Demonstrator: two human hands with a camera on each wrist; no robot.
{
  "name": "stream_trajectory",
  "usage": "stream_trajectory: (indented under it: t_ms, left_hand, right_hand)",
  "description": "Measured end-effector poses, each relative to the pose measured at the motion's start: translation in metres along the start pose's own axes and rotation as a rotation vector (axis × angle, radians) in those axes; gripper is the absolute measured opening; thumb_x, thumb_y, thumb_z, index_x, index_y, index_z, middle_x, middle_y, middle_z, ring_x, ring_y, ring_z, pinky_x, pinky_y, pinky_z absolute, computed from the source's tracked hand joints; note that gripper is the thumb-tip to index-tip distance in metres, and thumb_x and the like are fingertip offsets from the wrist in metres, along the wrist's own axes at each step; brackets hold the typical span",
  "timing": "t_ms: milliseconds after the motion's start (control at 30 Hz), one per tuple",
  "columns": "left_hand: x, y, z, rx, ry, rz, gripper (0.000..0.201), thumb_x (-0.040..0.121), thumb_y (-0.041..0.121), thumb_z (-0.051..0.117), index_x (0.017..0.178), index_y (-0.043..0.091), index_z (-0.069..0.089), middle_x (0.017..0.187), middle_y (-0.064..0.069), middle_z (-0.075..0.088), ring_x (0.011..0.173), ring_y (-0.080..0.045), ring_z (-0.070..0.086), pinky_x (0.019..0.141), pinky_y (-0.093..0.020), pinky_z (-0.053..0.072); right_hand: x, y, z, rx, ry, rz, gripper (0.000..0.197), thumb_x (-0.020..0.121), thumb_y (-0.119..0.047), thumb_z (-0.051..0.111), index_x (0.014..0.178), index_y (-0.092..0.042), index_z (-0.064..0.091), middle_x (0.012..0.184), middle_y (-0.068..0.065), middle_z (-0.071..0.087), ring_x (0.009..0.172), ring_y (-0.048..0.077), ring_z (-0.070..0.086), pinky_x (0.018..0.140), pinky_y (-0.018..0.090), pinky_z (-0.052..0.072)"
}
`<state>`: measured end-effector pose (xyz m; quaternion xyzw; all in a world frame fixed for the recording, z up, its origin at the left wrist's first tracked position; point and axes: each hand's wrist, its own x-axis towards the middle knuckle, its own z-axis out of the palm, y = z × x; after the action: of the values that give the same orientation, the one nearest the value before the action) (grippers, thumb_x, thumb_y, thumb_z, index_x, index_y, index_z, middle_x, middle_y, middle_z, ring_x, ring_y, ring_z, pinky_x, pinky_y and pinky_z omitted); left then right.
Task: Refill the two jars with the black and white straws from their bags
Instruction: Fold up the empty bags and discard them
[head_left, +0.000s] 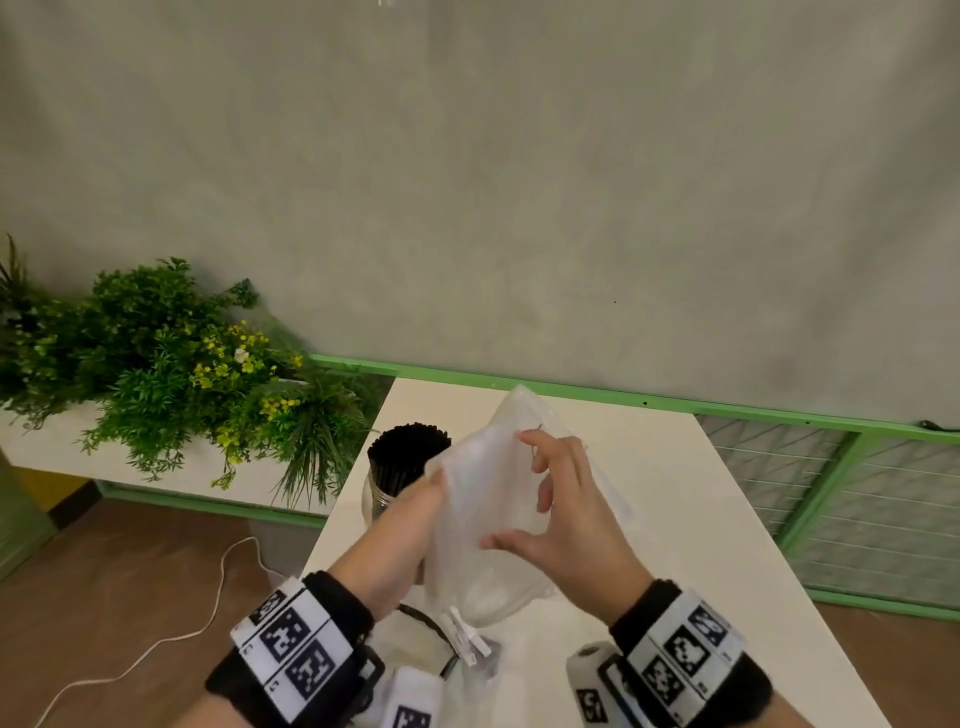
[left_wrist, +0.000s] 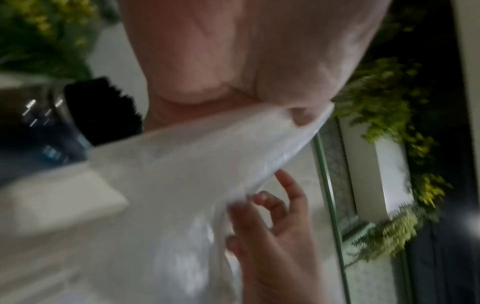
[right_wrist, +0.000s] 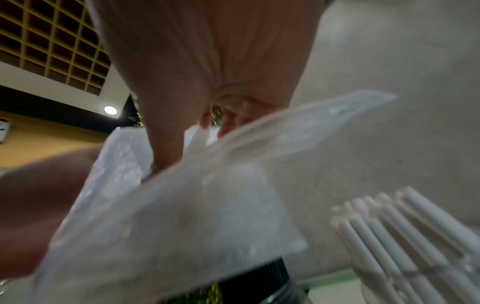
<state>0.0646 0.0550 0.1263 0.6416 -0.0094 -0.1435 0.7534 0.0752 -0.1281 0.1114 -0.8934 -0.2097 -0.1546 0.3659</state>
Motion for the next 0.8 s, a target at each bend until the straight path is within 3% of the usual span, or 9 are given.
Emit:
stream_trajectory:
  t_ms: [133,233,300,367,467,567,667,733,800]
  left_hand:
    - [-0.012,-0.001,0.007,-0.331,-0.199,-0.010,0.068,0.064,0.042,0.075,0.119,0.005,0.060,0.103,-0.016,0.070,0.081,-0.023,0.069,0.069,-0.030,0.054]
    - [-0.014,-0.002,0.012,-0.265,-0.164,0.020,0.093,0.049,0.055,0.086,0.124,0.008,0.056,0.110,-0.012,0.070,0.094,-0.023,0.068,0.074,-0.031,0.055]
    - [-0.012,0.000,0.016,-0.243,-0.076,0.009,0.077,0.065,0.058,0.074,0.126,0.014,0.056,0.116,-0.006,0.069,0.106,-0.023,0.065,0.073,-0.032,0.057]
    - [-0.011,0.005,0.018,-0.356,-0.050,-0.061,0.056,0.080,0.051,0.056,0.121,0.014,0.059,0.118,-0.011,0.067,0.109,-0.030,0.063,0.056,-0.025,0.055]
    - [-0.007,0.008,0.014,-0.481,-0.059,-0.099,0.052,0.085,0.045,0.047,0.119,0.008,0.060,0.116,-0.023,0.065,0.103,-0.039,0.062,0.046,-0.024,0.052]
    - [-0.001,0.005,0.008,-0.498,-0.015,-0.057,0.058,0.083,0.047,0.047,0.125,0.008,0.056,0.116,-0.021,0.066,0.105,-0.036,0.063,0.076,-0.042,0.055]
    - [0.006,0.000,0.002,-0.450,0.120,-0.026,0.051,0.088,0.049,0.044,0.119,0.011,0.059,0.108,-0.020,0.069,0.092,-0.034,0.067,0.072,-0.048,0.051]
    - [0.010,-0.003,0.000,-0.386,0.219,0.048,0.038,0.095,0.044,0.041,0.115,0.018,0.060,0.108,-0.016,0.069,0.092,-0.030,0.068,0.073,-0.047,0.055]
    - [0.012,-0.008,-0.004,-0.121,0.350,0.258,0.020,0.099,0.033,0.042,0.112,0.030,0.058,0.113,-0.006,0.063,0.101,-0.022,0.061,0.075,-0.034,0.052]
  right_hand:
    - [-0.002,0.006,0.026,-0.006,0.150,0.012,0.104,0.051,-0.066,0.076,0.137,-0.046,0.020,0.134,-0.011,0.021,0.120,0.009,0.032,0.105,0.030,0.032]
    - [-0.001,0.000,0.036,-0.031,0.128,0.014,0.116,0.048,-0.072,0.072,0.143,-0.041,0.012,0.147,-0.009,0.013,0.139,0.014,0.018,0.113,0.040,0.024]
    - [-0.002,-0.003,0.041,-0.028,0.107,0.011,0.127,0.046,-0.075,0.072,0.146,-0.043,-0.001,0.155,-0.004,0.006,0.146,0.015,0.006,0.117,0.039,0.016]
    - [-0.003,-0.002,0.045,0.018,0.072,0.050,0.138,0.039,-0.081,0.071,0.142,-0.049,-0.017,0.157,-0.005,0.001,0.147,0.011,-0.001,0.118,0.034,0.009]
    - [-0.004,0.003,0.045,0.101,0.017,0.169,0.144,0.035,-0.074,0.080,0.142,-0.047,-0.013,0.150,-0.014,0.017,0.142,0.008,0.016,0.116,0.033,0.019]
    - [-0.002,0.011,0.041,0.241,-0.007,0.267,0.122,0.042,-0.052,0.091,0.140,-0.043,0.019,0.131,-0.021,0.045,0.119,0.004,0.049,0.096,0.026,0.046]
    - [0.000,0.015,0.037,0.290,-0.053,0.310,0.076,0.056,-0.035,0.090,0.118,-0.035,0.047,0.100,-0.012,0.065,0.089,0.001,0.062,0.073,0.022,0.054]
    - [0.001,0.019,0.033,0.291,-0.076,0.330,0.053,0.062,-0.030,0.086,0.107,-0.027,0.058,0.091,-0.007,0.068,0.082,0.005,0.064,0.070,0.026,0.054]
    - [0.002,0.025,0.028,0.233,-0.113,0.340,0.040,0.067,-0.029,0.081,0.101,-0.020,0.063,0.088,-0.004,0.069,0.081,0.011,0.065,0.074,0.036,0.055]
